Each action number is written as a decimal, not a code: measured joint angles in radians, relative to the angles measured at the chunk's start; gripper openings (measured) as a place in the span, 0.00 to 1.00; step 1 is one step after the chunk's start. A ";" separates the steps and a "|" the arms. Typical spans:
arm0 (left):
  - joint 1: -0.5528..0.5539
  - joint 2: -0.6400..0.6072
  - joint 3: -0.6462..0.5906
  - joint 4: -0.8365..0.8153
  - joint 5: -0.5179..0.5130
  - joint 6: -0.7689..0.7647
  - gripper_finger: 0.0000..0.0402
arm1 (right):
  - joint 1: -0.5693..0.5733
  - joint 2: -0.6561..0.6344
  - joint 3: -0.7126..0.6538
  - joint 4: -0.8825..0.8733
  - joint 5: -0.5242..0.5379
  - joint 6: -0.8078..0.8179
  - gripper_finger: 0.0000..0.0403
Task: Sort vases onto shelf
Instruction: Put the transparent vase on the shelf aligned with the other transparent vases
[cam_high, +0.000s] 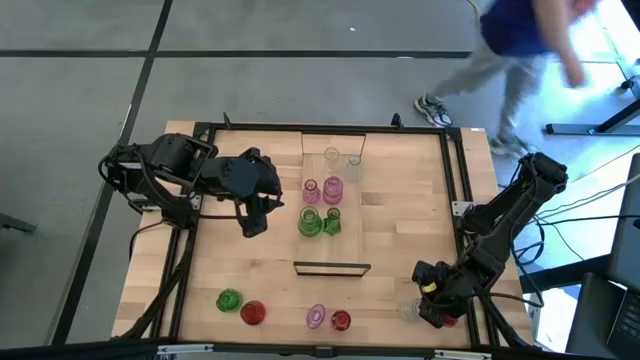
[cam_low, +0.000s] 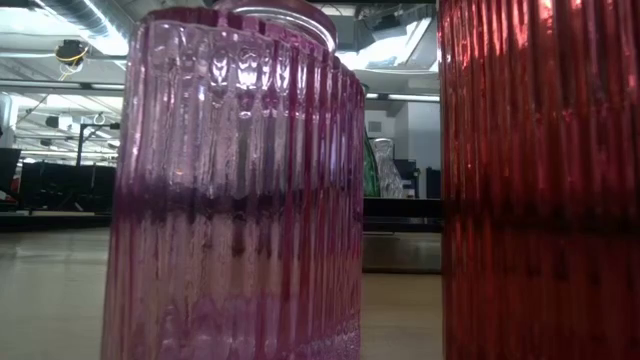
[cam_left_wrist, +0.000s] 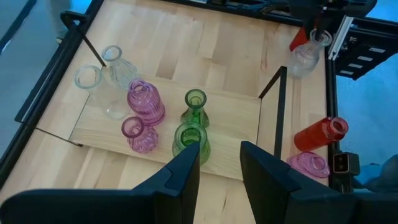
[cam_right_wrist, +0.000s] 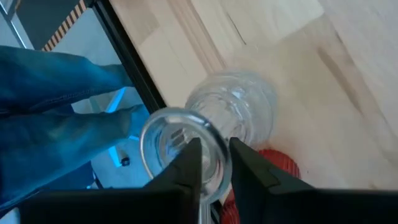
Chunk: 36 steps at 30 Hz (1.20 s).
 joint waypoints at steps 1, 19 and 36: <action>0.000 0.000 0.000 0.000 -0.006 0.000 0.27 | 0.000 0.000 -0.003 0.001 -0.005 0.001 0.10; 0.000 0.000 0.000 0.080 -0.055 0.138 0.27 | 0.000 -0.093 0.047 -0.100 0.151 0.054 0.01; 0.004 0.077 -0.001 0.306 -0.026 0.488 0.27 | -0.002 -0.216 0.524 -0.484 0.743 -0.088 0.00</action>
